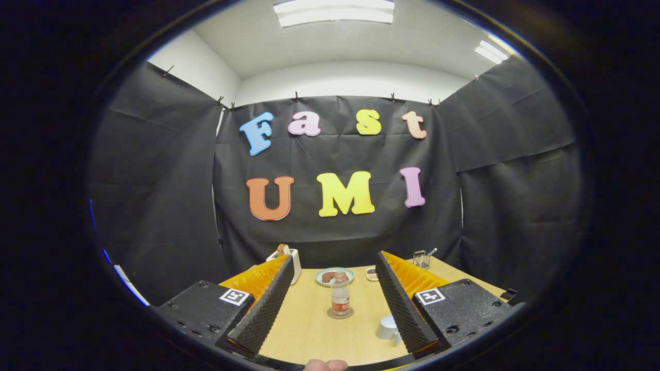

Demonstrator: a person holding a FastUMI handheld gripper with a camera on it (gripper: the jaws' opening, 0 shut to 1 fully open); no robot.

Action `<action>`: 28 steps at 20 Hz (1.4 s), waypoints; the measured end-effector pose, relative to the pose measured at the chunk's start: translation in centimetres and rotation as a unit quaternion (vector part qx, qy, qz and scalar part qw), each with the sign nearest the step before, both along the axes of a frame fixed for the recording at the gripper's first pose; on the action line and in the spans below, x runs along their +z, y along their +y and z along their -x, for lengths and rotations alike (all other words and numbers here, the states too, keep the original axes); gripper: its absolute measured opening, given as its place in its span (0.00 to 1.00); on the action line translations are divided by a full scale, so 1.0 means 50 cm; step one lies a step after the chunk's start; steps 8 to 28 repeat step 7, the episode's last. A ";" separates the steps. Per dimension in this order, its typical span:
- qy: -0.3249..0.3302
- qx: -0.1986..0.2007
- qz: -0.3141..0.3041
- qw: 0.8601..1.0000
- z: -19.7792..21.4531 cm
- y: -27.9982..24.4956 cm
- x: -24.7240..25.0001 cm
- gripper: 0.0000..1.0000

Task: Take the bottle from table, then pour the juice into the cup, finally place the bottle on the coaster

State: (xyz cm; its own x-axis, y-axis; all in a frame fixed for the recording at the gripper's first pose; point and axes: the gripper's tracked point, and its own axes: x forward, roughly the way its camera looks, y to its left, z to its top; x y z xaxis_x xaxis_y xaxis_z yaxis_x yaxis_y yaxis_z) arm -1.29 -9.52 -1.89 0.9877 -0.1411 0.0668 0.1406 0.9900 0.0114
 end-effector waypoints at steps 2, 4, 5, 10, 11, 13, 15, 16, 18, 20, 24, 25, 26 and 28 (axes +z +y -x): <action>-0.003 -0.002 0.006 1.000 0.004 -0.003 0.004 1.00; -0.005 -0.005 0.011 1.000 0.007 -0.003 0.008 1.00; -0.005 -0.005 0.012 1.000 0.005 -0.002 0.009 1.00; -0.005 -0.003 0.013 1.000 0.006 0.005 0.010 1.00; -0.005 -0.003 0.013 1.000 0.006 0.005 0.010 1.00; -0.005 -0.003 0.013 1.000 0.006 0.005 0.010 1.00; -0.005 -0.003 0.013 1.000 0.006 0.005 0.010 1.00; -0.005 -0.003 0.013 1.000 0.006 0.005 0.010 1.00; -0.005 -0.003 0.013 1.000 0.006 0.005 0.010 1.00; -0.005 -0.003 0.013 1.000 0.006 0.005 0.010 1.00; -0.005 -0.003 0.013 1.000 0.006 0.005 0.010 1.00; -0.005 -0.003 0.013 1.000 0.006 0.005 0.010 1.00; -0.005 -0.003 0.013 1.000 0.006 0.005 0.010 1.00; -0.005 -0.003 0.013 1.000 0.006 0.005 0.010 1.00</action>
